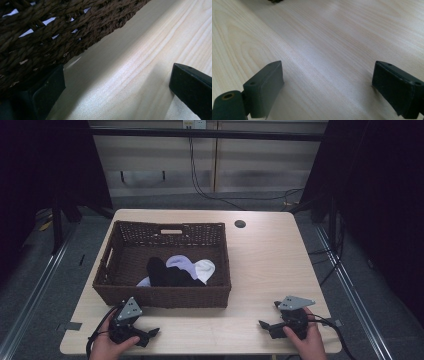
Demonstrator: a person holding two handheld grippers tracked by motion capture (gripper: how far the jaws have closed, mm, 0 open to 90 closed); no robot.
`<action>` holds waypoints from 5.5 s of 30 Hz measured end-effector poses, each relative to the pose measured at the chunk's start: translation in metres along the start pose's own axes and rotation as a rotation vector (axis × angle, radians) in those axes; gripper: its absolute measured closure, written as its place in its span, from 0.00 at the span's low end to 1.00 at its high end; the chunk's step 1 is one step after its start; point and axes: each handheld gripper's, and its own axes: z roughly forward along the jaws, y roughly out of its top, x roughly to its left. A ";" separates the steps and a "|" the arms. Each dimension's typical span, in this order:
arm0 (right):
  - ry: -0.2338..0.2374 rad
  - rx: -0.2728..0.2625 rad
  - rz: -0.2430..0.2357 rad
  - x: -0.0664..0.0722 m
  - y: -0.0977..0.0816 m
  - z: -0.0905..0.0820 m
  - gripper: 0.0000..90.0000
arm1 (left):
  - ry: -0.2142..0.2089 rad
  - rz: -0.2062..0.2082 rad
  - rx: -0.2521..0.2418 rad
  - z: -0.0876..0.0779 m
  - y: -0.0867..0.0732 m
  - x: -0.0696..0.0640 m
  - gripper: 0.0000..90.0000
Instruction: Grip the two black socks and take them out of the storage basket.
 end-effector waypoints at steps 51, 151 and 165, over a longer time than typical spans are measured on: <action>0.000 0.000 0.000 0.000 0.000 0.000 0.11 | -0.119 -0.032 0.214 -0.086 0.162 0.030 0.31; 0.005 0.001 -0.001 -0.001 0.001 0.001 0.11 | -0.023 -0.170 0.645 0.036 0.183 0.097 0.68; 0.002 0.000 -0.002 -0.001 0.001 0.001 0.11 | -0.205 -0.103 0.566 0.060 0.213 0.064 0.34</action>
